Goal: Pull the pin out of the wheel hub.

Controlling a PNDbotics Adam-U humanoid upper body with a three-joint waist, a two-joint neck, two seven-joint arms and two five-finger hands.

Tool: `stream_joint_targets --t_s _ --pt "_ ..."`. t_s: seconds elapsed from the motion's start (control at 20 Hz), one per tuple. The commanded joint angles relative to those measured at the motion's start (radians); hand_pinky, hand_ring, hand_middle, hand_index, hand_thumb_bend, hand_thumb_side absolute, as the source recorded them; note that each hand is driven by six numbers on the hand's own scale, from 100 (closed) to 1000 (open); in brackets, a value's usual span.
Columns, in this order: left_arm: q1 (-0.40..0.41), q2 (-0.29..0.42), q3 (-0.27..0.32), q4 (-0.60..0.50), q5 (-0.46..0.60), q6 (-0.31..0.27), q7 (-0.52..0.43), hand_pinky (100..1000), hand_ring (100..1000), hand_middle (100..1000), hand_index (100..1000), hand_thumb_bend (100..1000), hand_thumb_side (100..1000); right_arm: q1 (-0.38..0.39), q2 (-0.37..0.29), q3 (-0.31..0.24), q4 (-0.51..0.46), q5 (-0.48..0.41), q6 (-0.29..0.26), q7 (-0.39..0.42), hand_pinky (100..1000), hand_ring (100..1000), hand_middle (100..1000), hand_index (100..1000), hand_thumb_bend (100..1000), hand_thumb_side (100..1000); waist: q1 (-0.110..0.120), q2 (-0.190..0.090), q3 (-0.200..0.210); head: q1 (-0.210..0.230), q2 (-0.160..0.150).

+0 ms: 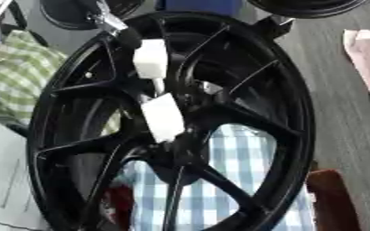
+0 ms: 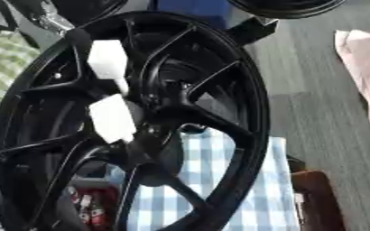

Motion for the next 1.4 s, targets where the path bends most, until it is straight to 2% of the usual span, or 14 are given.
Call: stream_joint_targets --t_s 0.05,0.25,0.5,0.95,1.4 --pt "-0.025 0.013 -0.002 0.006 0.017 -0.014 -0.005 891 827 801 886 862 483 -0.004 -0.011 -0.004 -0.019 -0.006 0.002 0.001 806 578 686 607 100 707 -0.010 -0.149 -0.002 0.003 -0.016" --pt "-0.023 0.016 -0.021 0.003 0.050 -0.041 -0.005 898 834 798 883 934 522 -0.004 -0.012 -0.005 -0.019 -0.006 0.002 -0.001 806 577 686 607 100 706 -0.009 -0.149 -0.002 0.005 -0.016" --pt "-0.016 0.025 -0.041 -0.024 0.057 -0.050 -0.005 886 826 783 868 914 491 -0.004 -0.011 -0.005 -0.019 -0.006 0.002 -0.001 806 577 686 606 100 706 -0.008 -0.150 -0.003 0.003 -0.019" --pt "-0.004 0.044 -0.063 -0.113 -0.038 0.054 -0.005 876 827 780 872 908 454 -0.003 -0.012 0.000 -0.019 -0.004 0.005 0.002 806 577 685 606 100 709 -0.006 -0.147 -0.004 -0.004 -0.032" --pt "-0.001 0.039 -0.098 -0.140 -0.053 0.085 -0.005 849 799 746 850 847 472 -0.002 -0.008 0.001 -0.019 -0.002 0.009 0.003 806 577 685 606 100 714 -0.003 -0.145 -0.006 0.003 -0.031"
